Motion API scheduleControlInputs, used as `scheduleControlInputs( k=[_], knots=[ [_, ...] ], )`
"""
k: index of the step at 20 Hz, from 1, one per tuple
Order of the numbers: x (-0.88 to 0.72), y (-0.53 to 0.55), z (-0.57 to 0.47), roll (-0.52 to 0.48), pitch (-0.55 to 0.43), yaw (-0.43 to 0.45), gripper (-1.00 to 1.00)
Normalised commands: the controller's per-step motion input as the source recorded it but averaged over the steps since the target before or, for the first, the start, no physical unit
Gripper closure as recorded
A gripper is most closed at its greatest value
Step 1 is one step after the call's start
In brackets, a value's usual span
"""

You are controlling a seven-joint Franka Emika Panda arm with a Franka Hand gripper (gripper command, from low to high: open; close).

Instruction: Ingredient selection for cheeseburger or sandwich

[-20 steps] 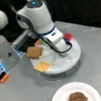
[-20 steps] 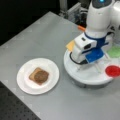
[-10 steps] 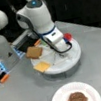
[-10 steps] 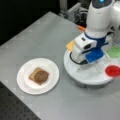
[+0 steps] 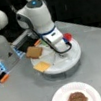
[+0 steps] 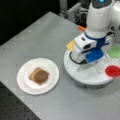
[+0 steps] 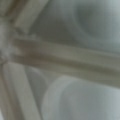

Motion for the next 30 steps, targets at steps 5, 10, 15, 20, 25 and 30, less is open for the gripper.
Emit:
scheduleControlInputs(
  k=[5, 10, 15, 20, 25, 30],
  knots=[
    [0.32, 0.53, 0.2, -0.052, 0.112, -0.123, -1.0],
    [0.38, 0.54, 0.22, -0.058, 0.105, -0.067, -1.0],
    [0.38, 0.55, 0.29, -0.053, 0.129, -0.071, -1.0],
    [0.4, 0.49, 0.39, -0.053, 0.155, -0.06, -1.0],
    [0.45, 0.42, 0.39, -0.042, 0.177, 0.026, -1.0],
    [0.48, 0.38, 0.43, -0.033, 0.194, 0.03, -1.0]
  ],
)
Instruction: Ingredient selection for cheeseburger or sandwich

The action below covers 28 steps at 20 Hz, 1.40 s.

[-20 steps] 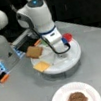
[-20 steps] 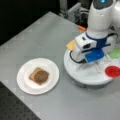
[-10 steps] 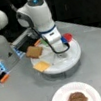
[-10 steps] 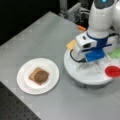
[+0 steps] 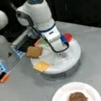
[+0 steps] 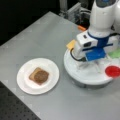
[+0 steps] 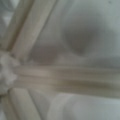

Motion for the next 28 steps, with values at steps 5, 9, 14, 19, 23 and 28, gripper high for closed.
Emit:
scheduleControlInputs(
  k=[5, 9, 14, 19, 23, 28],
  knots=[
    [0.5, 0.34, 0.45, -0.022, 0.229, 0.005, -1.0],
    [0.4, 0.16, 0.38, -0.033, 0.273, -0.006, -1.0],
    [0.26, -0.05, 0.25, -0.059, 0.257, -0.001, -1.0],
    [0.24, -0.09, 0.2, -0.063, 0.219, 0.016, -1.0],
    [0.22, -0.02, 0.27, -0.061, 0.236, -0.044, -1.0],
    [0.19, 0.02, 0.31, -0.06, 0.226, -0.186, -1.0]
  ],
)
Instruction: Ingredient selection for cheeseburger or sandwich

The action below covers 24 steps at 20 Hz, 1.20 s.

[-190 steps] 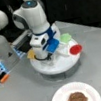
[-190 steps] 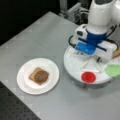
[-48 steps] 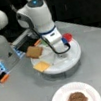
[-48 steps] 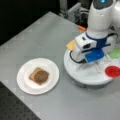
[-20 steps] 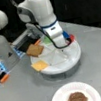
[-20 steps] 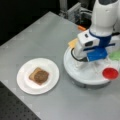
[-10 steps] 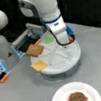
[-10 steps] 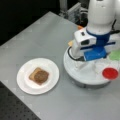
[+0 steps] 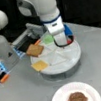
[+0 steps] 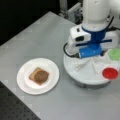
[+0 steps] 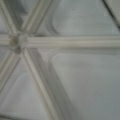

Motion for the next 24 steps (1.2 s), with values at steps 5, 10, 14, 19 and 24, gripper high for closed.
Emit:
scheduleControlInputs(
  k=[5, 10, 14, 19, 24],
  knots=[
    [0.09, 0.05, 0.26, -0.083, 0.167, -0.327, -1.0],
    [0.0, 0.02, 0.15, -0.09, 0.134, -0.209, -1.0],
    [-0.04, -0.01, 0.12, 0.005, 0.108, -0.154, -1.0],
    [-0.08, -0.02, 0.15, 0.05, 0.09, -0.167, -1.0],
    [-0.1, -0.04, 0.17, 0.065, 0.115, -0.154, -1.0]
  ],
)
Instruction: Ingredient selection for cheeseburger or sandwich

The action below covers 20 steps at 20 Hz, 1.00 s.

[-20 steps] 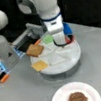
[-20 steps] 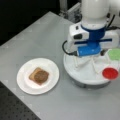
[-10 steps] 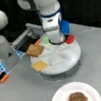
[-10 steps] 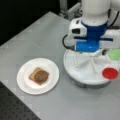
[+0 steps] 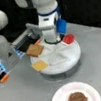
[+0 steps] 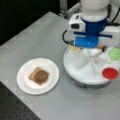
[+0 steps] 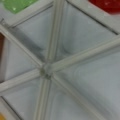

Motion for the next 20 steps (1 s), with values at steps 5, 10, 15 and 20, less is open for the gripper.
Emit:
scheduleControlInputs(
  k=[5, 10, 15, 20],
  knots=[
    [-0.05, -0.05, 0.12, 0.047, 0.096, -0.151, -1.0],
    [-0.1, -0.09, 0.09, 0.069, 0.075, -0.152, -1.0],
    [-0.19, -0.19, 0.08, 0.163, 0.067, -0.117, -1.0],
    [-0.21, -0.19, 0.04, 0.263, 0.039, -0.077, -1.0]
  ],
)
